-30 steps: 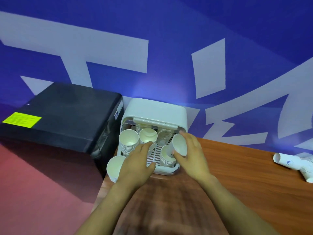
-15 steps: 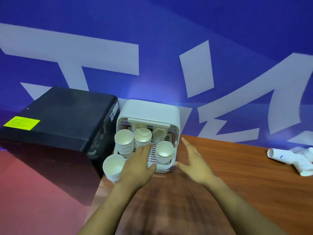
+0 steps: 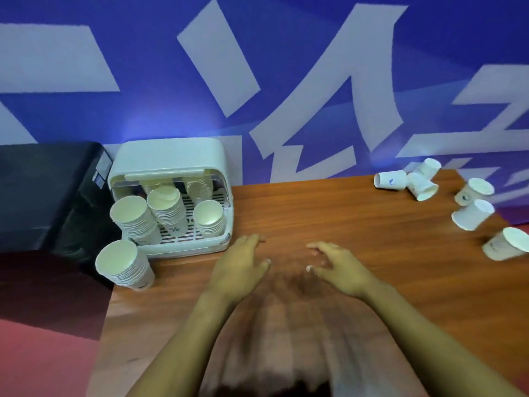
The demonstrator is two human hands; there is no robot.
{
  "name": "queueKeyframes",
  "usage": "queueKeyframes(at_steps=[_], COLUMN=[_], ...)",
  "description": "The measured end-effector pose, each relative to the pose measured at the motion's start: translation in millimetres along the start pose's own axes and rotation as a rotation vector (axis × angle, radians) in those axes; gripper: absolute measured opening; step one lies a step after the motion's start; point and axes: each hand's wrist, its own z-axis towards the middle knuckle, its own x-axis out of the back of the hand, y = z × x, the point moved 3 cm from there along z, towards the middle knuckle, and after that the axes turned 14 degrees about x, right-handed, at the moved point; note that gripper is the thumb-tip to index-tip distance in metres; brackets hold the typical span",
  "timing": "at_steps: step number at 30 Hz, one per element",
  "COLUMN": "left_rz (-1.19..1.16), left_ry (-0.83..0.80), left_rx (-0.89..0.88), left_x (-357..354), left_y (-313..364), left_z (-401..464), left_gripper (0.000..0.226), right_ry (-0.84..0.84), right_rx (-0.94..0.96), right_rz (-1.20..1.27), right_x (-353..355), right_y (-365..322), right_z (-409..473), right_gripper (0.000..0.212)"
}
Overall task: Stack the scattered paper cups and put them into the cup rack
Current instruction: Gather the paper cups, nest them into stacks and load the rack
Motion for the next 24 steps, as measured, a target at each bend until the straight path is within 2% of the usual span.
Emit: queueKeyframes(at_steps=[5, 14, 18, 24], left_rz=[0.033, 0.044, 0.025, 0.021], left_ry=[0.096, 0.009, -0.025, -0.004], left_rx=[-0.008, 0.039, 0.096, 0.131], left_x=[-25, -136, -160, -156], left_y=[61, 173, 188, 190], left_z=[1, -14, -18, 14], left_gripper=[0.039, 0.031, 0.029, 0.033], right_ry=[-0.011, 0.034, 0.003, -0.050], right_rx=[-0.004, -0.062, -0.062, -0.055], right_rz=[0.077, 0.114, 0.104, 0.109], right_x=[44, 123, 136, 138], right_y=[52, 176, 205, 212], right_z=[-28, -114, -126, -116], right_gripper=[0.037, 0.032, 0.032, 0.034])
